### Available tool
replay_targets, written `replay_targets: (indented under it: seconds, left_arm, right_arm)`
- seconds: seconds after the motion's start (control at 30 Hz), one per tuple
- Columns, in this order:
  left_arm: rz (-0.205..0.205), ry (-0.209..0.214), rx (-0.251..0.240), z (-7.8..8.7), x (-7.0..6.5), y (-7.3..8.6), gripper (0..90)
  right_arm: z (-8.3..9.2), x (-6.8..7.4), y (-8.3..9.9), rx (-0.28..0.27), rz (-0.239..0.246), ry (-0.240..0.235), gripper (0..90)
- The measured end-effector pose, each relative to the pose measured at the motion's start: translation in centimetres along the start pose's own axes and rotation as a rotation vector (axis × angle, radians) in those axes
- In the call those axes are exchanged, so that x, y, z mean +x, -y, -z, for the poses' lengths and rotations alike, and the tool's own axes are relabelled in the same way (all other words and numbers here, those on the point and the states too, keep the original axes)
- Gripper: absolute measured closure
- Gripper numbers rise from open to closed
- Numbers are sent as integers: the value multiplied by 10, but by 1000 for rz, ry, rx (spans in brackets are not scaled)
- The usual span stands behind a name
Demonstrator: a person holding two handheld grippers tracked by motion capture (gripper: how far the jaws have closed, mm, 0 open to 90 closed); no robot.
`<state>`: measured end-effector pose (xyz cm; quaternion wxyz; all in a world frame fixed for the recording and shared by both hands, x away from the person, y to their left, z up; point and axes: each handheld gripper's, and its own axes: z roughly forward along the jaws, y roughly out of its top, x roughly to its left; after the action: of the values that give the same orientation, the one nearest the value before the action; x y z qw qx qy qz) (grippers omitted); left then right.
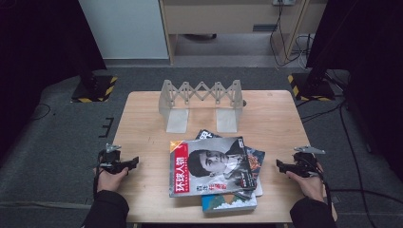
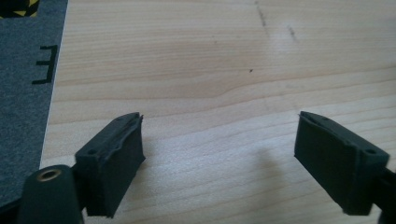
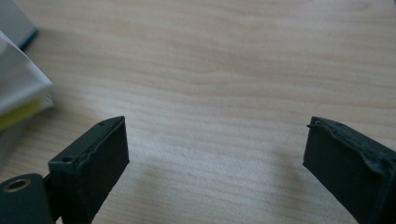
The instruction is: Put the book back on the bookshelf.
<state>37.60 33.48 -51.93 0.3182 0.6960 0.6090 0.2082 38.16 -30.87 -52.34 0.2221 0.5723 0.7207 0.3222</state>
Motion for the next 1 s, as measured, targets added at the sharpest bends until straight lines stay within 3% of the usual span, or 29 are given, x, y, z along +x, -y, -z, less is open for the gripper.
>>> replay_targets:
  seconds: [0.07,0.13,0.23,0.57,0.7,1.0]
  left_arm:
    - [4,7,-6,2,-1,-1,166]
    - [8,26,-36,8,-6,-3,176]
    - [6,39,-51,11,-9,-4,179]
    - [19,99,-111,26,-25,-10,212]
    - [11,121,-131,31,-33,-13,220]
    - [22,173,-157,40,-44,-15,254]
  right_arm:
    - [2,1,-2,-11,-14,3,78]
    - [8,2,-5,-35,-58,-6,89]
    - [11,3,-8,-48,-71,-10,90]
    - [21,19,-23,-99,-82,-70,99]
    - [25,29,-30,-118,-64,-95,102]
    - [34,42,-40,-150,-52,-115,106]
